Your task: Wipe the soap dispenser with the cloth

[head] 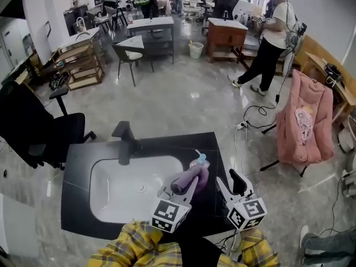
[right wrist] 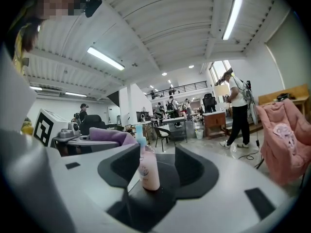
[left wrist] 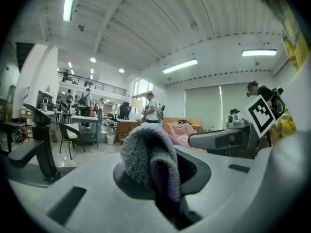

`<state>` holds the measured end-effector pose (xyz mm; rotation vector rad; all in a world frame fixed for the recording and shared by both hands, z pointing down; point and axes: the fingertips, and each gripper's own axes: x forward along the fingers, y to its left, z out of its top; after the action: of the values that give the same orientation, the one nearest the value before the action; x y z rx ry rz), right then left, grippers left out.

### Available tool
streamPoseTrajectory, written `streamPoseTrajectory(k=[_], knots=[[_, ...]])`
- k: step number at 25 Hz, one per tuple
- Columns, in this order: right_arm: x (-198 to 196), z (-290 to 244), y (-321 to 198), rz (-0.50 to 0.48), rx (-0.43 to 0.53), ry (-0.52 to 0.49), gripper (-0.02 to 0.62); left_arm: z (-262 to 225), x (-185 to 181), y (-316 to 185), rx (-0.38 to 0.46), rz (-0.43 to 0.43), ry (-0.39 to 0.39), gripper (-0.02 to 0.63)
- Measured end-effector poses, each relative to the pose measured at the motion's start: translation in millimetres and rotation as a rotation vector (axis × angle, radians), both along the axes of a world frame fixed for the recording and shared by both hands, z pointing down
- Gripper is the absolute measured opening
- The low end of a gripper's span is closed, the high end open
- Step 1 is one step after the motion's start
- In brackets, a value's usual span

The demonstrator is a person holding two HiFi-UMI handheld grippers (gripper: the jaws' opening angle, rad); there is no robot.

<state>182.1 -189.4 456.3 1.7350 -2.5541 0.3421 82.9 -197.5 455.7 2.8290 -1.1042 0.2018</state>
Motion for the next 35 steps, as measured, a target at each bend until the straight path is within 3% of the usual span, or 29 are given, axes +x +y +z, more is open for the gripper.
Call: streamPoseTrajectory(k=[10,15,24,35], knots=[[-15.0,2.5,-1.1,-0.028,-0.009,0.005,0.213,2.8,0.0,4.0,0.026,-0.016,-0.022,0.058],[-12.5,1.6,-1.5,-0.018,-0.004,0.006,0.158,5.7,2.0,8.1,0.031,-0.011,-0.024,0.058],[-13.7,8.6,-2.5,-0.017,-0.028,-0.01,0.146,8.9,3.1,10.1,0.035,0.009,-0.021,0.058],[-13.7,16.3,0.0,-0.025,-0.048,-0.016,0.141,41.8,3.2,5.0,-0.08,0.002,-0.031,0.058]])
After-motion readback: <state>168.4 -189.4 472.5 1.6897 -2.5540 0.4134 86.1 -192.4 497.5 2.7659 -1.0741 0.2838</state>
